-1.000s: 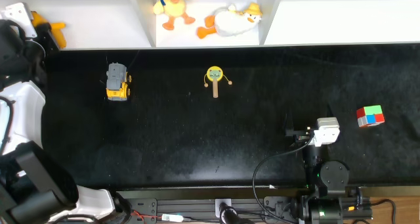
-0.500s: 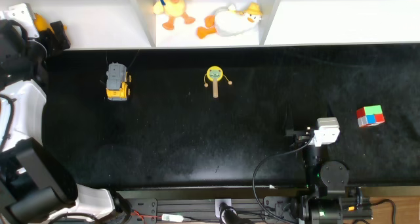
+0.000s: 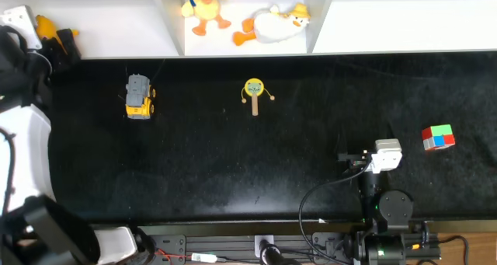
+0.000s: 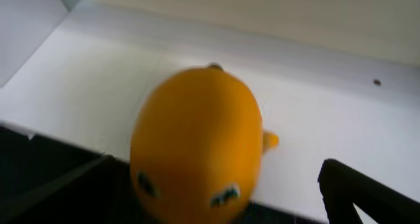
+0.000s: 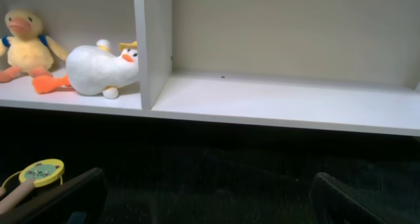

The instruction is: Store Toys

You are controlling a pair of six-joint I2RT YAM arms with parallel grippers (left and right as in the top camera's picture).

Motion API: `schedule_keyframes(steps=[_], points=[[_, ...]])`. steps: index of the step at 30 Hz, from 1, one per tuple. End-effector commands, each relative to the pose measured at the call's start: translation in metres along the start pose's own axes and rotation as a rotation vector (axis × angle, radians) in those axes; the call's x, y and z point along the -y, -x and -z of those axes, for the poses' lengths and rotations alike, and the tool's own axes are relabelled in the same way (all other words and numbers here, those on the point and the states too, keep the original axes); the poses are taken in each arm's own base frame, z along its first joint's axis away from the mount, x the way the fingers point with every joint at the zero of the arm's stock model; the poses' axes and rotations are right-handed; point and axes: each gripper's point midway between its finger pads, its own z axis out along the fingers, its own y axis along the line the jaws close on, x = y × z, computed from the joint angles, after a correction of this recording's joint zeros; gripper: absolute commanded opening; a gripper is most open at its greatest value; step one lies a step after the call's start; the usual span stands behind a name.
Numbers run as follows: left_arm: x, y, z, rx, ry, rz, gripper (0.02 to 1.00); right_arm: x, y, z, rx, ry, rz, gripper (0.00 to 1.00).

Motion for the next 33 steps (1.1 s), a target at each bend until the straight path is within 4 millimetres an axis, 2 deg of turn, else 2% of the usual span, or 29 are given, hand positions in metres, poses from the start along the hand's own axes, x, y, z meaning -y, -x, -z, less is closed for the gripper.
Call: schedule_keyframes(steps=[1,5,11,14,17,19,23,33], points=[[0.007,-0.001,0.031,-0.014,0.004,-0.007,0.998,0.002,-0.003,0.0,0.0,-0.009,-0.004,0.996],[0.017,-0.038,0.053,-0.042,-0.013,-0.003,0.998,0.002,-0.003,0.0,0.0,-0.009,-0.004,0.996],[0.049,-0.101,0.09,-0.075,-0.071,0.062,0.998,0.002,-0.003,0.0,0.0,-0.009,-0.004,0.998],[0.064,-0.136,0.096,-0.116,-0.103,0.1,0.998,0.002,-0.003,0.0,0.0,-0.009,-0.004,0.996],[0.079,-0.167,0.092,-0.171,-0.138,0.104,0.998,0.002,-0.003,0.0,0.0,-0.009,-0.004,0.996],[0.092,-0.176,0.082,-0.189,-0.167,0.08,0.998,0.002,-0.003,0.0,0.0,-0.009,-0.004,0.996],[0.107,-0.172,0.065,-0.163,-0.204,0.061,0.998,0.002,-0.003,0.0,0.0,-0.009,-0.004,0.996],[0.128,-0.188,0.019,-0.179,-0.245,0.006,0.998,0.002,-0.003,0.0,0.0,-0.009,-0.004,0.996]])
